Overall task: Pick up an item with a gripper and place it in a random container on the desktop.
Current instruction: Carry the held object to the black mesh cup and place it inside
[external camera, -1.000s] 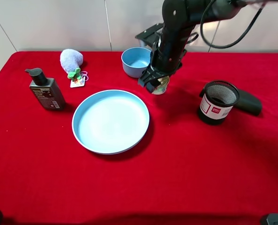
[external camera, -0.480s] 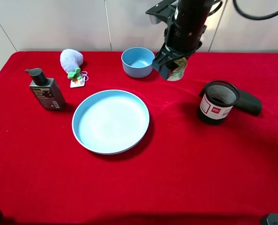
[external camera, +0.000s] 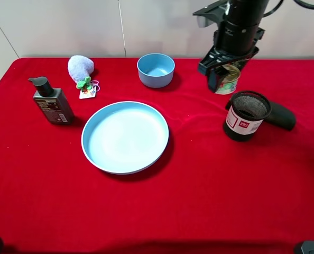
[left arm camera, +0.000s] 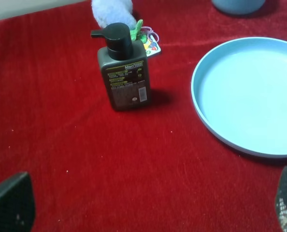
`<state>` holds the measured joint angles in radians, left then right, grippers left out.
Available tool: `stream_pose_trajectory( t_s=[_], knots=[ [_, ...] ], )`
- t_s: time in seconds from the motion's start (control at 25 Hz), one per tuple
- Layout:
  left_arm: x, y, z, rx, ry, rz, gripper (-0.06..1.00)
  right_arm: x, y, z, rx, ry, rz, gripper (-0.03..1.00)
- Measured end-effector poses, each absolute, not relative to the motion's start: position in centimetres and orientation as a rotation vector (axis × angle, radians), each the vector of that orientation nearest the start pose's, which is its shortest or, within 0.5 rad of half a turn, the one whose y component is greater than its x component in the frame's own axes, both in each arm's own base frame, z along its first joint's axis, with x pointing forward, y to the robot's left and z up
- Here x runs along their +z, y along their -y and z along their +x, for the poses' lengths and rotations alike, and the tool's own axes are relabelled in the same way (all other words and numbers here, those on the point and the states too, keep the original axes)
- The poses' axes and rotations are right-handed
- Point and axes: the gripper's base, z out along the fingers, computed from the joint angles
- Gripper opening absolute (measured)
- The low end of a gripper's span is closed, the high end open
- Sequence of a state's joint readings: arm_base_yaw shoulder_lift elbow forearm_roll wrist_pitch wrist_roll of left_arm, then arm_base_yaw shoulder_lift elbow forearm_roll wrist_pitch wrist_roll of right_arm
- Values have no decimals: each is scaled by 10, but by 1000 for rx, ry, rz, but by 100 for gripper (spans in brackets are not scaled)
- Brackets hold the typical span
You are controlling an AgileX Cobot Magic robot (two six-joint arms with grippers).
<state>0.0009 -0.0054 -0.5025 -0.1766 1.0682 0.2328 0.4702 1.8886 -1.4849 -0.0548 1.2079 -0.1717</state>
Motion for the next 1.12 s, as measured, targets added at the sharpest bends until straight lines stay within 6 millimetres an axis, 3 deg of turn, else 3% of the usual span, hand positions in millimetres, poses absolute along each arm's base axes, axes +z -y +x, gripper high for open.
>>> stream_pose_trajectory(
  t_s=[0.32, 0.64, 1.12],
  knots=[
    [278, 14, -7, -64, -2017, 245, 98, 234, -135, 327, -92, -2978, -909, 51],
    [278, 14, -7, -64, -2017, 245, 98, 225, -111, 317, -88, -3019, -805, 51],
    [278, 14, -7, -64, -2017, 245, 98, 211, -109, 313, -74, -2987, -763, 51]
  ],
)
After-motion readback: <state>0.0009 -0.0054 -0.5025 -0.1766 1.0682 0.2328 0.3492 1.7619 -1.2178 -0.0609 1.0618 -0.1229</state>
